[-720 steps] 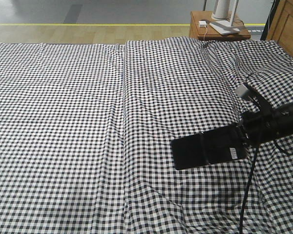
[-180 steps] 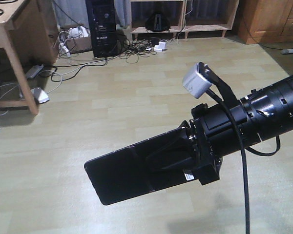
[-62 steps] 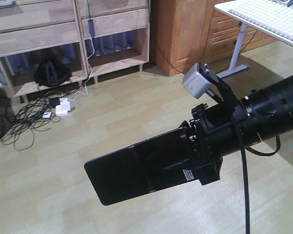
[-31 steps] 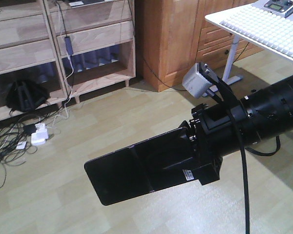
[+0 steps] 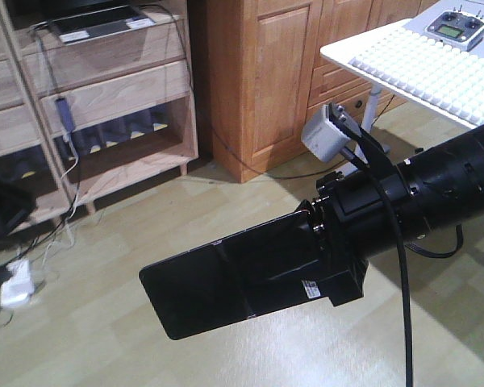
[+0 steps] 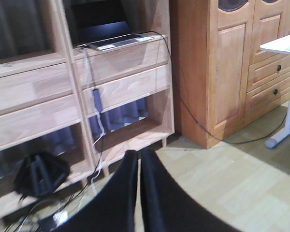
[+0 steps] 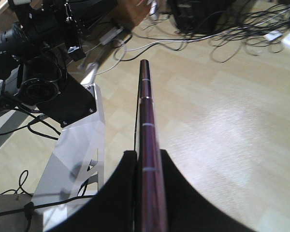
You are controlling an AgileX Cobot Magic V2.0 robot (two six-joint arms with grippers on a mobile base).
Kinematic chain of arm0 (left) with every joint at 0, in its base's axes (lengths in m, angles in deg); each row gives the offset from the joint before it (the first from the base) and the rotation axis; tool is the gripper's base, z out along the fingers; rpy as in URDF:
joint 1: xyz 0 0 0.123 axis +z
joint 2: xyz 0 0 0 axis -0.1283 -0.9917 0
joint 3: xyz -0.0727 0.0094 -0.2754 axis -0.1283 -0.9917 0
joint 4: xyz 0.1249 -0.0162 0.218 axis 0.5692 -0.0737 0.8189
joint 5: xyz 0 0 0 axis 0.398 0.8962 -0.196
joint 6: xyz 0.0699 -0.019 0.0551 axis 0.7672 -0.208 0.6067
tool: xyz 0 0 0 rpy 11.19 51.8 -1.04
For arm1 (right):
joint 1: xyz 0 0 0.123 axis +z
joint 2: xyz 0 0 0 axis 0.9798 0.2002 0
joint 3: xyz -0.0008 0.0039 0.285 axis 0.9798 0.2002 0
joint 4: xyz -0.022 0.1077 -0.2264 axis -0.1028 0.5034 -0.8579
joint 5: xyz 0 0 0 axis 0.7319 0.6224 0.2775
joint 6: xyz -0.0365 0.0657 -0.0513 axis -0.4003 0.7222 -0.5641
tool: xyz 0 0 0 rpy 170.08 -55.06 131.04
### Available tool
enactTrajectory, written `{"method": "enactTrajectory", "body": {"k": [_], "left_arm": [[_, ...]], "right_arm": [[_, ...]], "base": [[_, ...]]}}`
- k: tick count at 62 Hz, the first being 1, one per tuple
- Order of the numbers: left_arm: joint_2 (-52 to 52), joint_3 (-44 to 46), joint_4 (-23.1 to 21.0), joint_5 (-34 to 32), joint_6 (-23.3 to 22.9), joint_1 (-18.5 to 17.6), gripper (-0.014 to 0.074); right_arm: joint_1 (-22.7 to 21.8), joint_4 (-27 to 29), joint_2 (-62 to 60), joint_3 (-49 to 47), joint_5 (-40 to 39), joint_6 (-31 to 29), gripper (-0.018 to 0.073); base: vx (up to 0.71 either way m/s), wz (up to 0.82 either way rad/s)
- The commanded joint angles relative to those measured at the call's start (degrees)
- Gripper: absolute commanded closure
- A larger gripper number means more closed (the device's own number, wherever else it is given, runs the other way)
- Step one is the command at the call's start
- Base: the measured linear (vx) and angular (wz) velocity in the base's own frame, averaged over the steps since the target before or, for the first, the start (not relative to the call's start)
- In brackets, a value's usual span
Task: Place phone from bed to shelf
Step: 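Hold the phone while the base drives to the wooden shelf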
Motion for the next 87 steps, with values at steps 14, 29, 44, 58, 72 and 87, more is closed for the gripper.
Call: {"method": "enactTrajectory", "body": {"k": [14, 29, 44, 58, 72, 87], "left_arm": [[0.66, 1.46, -0.26, -4.05, -0.22, -0.02, 0.0596], [0.66, 1.46, -0.26, -4.05, -0.22, -0.02, 0.0596], [0.66, 1.46, -0.26, -4.05, -0.22, -0.02, 0.0596], [0.66, 1.46, -0.26, -4.05, -0.22, -0.02, 0.0596], [0.66, 1.46, -0.26, -4.05, -0.22, -0.02, 0.0596], [0.66, 1.46, -0.26, -4.05, -0.22, -0.02, 0.0596]], "right_arm": [[0.02, 4.64, -1.96, -1.4, 4.43, -0.22, 0.0561], [0.02, 4.64, -1.96, -1.4, 4.43, -0.22, 0.0561], [0.02, 4.62, -1.96, -1.4, 4.34, -0.22, 0.0561], [0.02, 4.62, -1.96, -1.4, 4.27, -0.22, 0.0561], [0.02, 4.62, -1.96, -1.4, 4.27, -0.22, 0.0561], [0.02, 4.62, -1.96, -1.4, 4.41, -0.22, 0.0561]], "base": [[0.52, -0.05], [0.55, 0.07], [0.54, 0.17], [0.52, 0.14], [0.5, 0.13], [0.46, 0.24]]}}
